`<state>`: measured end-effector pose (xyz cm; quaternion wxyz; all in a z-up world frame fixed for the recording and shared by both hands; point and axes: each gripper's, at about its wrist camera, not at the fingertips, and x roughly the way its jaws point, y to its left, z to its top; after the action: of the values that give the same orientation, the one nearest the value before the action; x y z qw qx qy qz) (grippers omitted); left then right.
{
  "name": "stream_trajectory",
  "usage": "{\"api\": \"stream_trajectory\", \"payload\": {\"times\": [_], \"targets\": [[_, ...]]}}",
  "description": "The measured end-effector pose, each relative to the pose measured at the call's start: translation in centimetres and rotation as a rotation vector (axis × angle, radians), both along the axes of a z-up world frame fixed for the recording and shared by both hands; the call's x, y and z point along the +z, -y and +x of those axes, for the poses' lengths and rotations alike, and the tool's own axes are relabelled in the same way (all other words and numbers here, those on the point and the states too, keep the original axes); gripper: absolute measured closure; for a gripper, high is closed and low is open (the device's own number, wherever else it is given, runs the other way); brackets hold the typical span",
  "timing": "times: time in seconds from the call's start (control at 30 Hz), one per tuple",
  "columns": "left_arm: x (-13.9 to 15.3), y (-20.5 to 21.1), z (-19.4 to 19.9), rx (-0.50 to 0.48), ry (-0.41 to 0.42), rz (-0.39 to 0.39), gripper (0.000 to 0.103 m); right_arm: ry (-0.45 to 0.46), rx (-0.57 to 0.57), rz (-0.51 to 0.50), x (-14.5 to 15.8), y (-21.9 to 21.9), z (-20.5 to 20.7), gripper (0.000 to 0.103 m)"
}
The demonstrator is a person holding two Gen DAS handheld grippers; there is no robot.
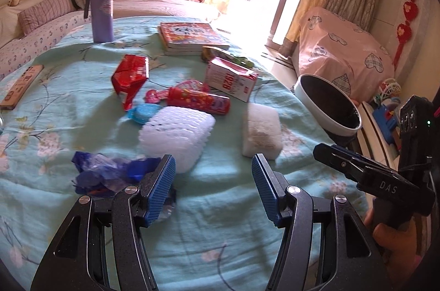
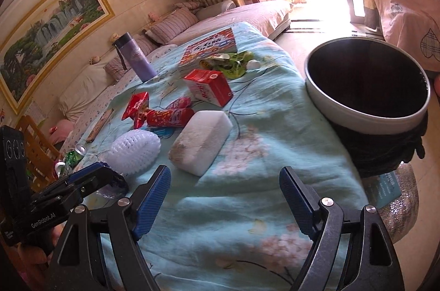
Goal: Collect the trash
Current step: 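Grasp the blue plastic bag with the left tool while the right tool grasps the white foam block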
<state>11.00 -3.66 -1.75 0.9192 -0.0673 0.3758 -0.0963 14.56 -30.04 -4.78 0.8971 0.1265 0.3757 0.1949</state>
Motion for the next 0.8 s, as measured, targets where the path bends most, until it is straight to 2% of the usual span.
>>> {"api": "stream_trajectory", "payload": {"times": [0.23, 0.4, 0.5, 0.63, 0.73, 0.8], "targets": [[-0.4, -1.9, 1.6, 0.023, -0.027, 0.024, 0.044, -0.018, 0.026, 0.011, -0.6, -1.9, 1.6, 0.020], [0.5, -3.2, 1.1, 0.039, -0.009, 0.014, 0.043, -0.025, 0.044, 0.023, -0.7, -2.9, 2.3, 0.021], [0.8, -4.5, 0.1, 0.055, -0.003, 0.001, 0.037, -0.025, 0.059, 0.015, -0.8, -3.6, 2.5, 0.021], [0.0, -6.0, -1.4, 0.081, -0.015, 0.014, 0.023, -0.038, 0.071, 0.008, -1.4, -4.4, 2.9, 0.021], [-1.8, -6.6, -1.5, 0.097, -0.059, 0.043, 0.023, -0.050, 0.080, 0.003, -1.9, -5.0, 3.3, 0.021], [-2.7, -7.0, -1.2, 0.109, -0.077, 0.036, 0.023, -0.058, 0.086, -0.002, -2.3, -5.6, 3.8, 0.022]]}}
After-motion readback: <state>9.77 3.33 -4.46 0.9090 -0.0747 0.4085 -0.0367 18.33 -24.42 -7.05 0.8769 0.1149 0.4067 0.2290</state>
